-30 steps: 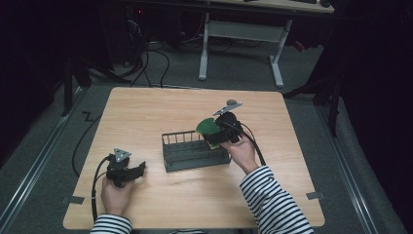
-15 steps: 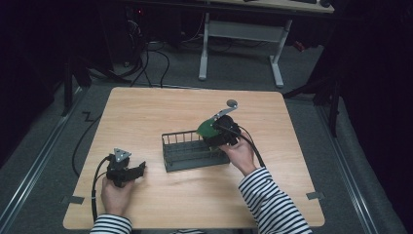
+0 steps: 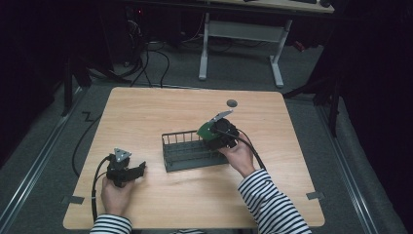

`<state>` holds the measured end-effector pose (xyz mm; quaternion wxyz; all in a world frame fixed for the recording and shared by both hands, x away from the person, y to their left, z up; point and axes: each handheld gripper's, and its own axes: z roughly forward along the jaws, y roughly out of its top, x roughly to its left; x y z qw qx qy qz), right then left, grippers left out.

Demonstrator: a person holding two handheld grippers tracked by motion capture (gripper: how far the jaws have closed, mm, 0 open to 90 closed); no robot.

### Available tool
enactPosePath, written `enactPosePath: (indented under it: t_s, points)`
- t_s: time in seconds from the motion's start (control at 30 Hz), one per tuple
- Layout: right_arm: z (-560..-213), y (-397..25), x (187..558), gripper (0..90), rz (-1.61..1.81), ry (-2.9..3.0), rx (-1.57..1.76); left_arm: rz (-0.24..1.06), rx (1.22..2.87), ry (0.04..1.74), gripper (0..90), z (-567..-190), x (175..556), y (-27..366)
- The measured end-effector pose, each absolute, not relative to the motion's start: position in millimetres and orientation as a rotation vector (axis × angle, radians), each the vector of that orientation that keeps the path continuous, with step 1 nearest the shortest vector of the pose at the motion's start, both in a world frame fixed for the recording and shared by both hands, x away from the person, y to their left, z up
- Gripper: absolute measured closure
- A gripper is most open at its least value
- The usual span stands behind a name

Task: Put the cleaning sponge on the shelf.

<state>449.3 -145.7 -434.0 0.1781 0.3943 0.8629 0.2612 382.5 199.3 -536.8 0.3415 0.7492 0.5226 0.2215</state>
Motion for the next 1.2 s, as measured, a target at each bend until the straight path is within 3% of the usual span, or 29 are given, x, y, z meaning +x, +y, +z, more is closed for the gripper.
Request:
enactPosePath:
  t_s: [0.63, 0.87, 1.2]
  points:
    - [-442, -149, 445, 29.2, 0.728, 2.462, 1.141, 0.577, 1.949, 1.358, 28.0, -537, 382, 199]
    - [-441, -151, 444, 20.2, 0.749, 2.463, 1.128, 0.577, 1.949, 1.359, 28.0, -537, 382, 199]
    - [-429, -161, 439, 19.2, 0.831, 2.417, 1.133, 0.576, 1.949, 1.359, 27.9, -537, 383, 199]
